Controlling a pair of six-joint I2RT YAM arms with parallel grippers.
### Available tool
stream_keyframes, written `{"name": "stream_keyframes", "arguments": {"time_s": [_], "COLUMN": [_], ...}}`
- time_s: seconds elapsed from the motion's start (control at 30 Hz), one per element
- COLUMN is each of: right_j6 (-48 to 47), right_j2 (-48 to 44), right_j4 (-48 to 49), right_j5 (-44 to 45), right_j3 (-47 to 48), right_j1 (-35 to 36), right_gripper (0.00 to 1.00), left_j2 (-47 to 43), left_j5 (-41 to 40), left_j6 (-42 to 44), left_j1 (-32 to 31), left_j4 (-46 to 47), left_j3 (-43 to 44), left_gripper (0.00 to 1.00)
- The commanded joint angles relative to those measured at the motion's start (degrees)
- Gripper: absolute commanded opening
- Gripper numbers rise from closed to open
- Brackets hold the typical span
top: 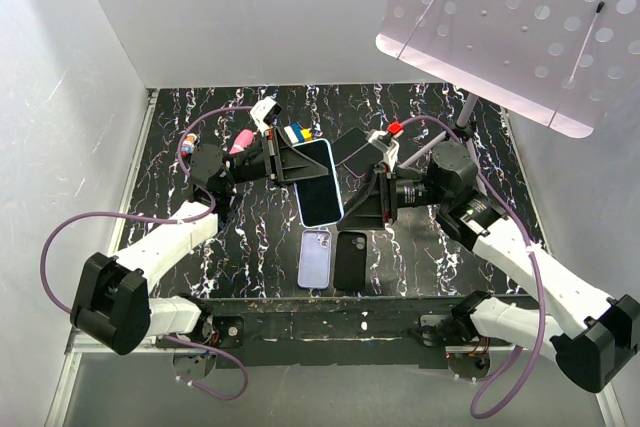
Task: Take the phone out of the phone case
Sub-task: Remove the phone case from the phone.
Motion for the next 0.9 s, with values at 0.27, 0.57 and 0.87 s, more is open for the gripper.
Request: {"name": "stream_keyframes", "arguments": {"time_s": [0.27,0.57,0.87], "right_j6": [0.41,-25.53,-19.39], "right_j2": [3.54,5.56,4.25], "right_j4": [7.75,-15.01,-16.06], "right_j5": [-5.37,2.35,9.83], "right_j3": [2.65,12.40,12.32], "right_j1": [0.13,3.03,3.03], "right_gripper": [0.11,0.01,0.34], "left_j2": [0.06,3.41,-6.69], "left_j5": [2.84,5.67,-1.35], "left_j6": [-5.61,-15.92,5.84], "left_j1": [-0.29,-5.03,-4.77], "left_j4": [9.36,22.50,-4.99], "left_j3": [2.16,3.75,3.57], "left_gripper": [0.00,0.00,0.00]}}
